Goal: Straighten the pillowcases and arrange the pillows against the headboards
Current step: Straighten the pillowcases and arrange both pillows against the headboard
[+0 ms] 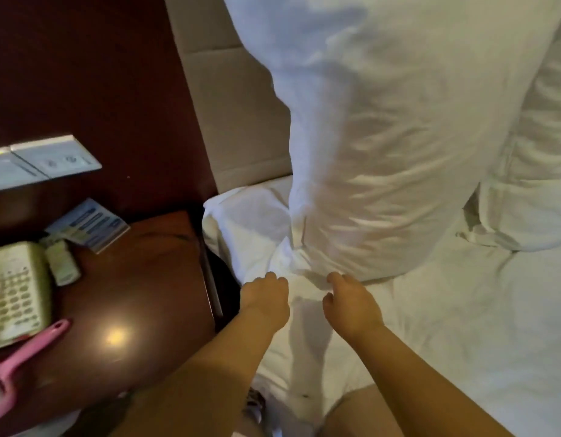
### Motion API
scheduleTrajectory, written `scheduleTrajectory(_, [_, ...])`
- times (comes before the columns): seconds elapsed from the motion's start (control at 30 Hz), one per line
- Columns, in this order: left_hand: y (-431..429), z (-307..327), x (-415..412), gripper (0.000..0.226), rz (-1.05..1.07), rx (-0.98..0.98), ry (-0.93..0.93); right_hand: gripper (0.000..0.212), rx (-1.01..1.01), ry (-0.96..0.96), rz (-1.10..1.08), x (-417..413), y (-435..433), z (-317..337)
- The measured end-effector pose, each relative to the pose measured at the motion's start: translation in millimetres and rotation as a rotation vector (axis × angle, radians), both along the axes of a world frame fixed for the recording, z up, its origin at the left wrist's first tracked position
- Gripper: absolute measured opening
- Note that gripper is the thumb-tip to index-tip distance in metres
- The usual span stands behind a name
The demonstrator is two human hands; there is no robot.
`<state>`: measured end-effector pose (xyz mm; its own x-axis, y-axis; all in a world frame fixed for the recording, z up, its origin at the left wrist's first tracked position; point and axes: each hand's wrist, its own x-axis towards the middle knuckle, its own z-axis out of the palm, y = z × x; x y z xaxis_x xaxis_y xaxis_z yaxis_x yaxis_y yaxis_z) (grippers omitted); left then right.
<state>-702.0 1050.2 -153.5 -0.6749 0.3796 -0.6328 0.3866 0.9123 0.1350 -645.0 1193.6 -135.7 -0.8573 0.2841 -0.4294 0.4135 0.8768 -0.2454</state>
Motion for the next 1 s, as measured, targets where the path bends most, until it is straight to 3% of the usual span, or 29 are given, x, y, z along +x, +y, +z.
scheduleTrajectory(0.17, [-12, -46, 0, 0.029, 0.120, -0.049, -0.058, 0.042, -0.026, -0.154, 0.070, 3, -11, -43])
scheduleTrajectory(0.43, [-3, -79, -4, 0.034, 0.221, 0.010, -0.045, 0.049, -0.001, -0.217, 0.193, -7, -18, -80])
scheduleTrajectory(0.63, [25, -107, -12, 0.059, 0.227, 0.111, 0.202, 0.066, 0.169, -0.119, 0.463, -29, -5, -97])
scheduleTrajectory(0.77, [45, -144, -20, 0.049, 0.261, 0.106, 0.336, 0.075, 0.282, -0.059, 0.528, -44, 4, -134])
scheduleTrajectory(0.87, [55, -167, -29, 0.054, 0.215, 0.142, 0.446, 0.090, 0.316, -0.002, 0.505, -54, 8, -163])
scheduleTrajectory(1.0, [65, -189, -27, 0.050, 0.255, 0.200, 0.396, 0.072, 0.404, 0.153, 0.684, -68, 14, -191])
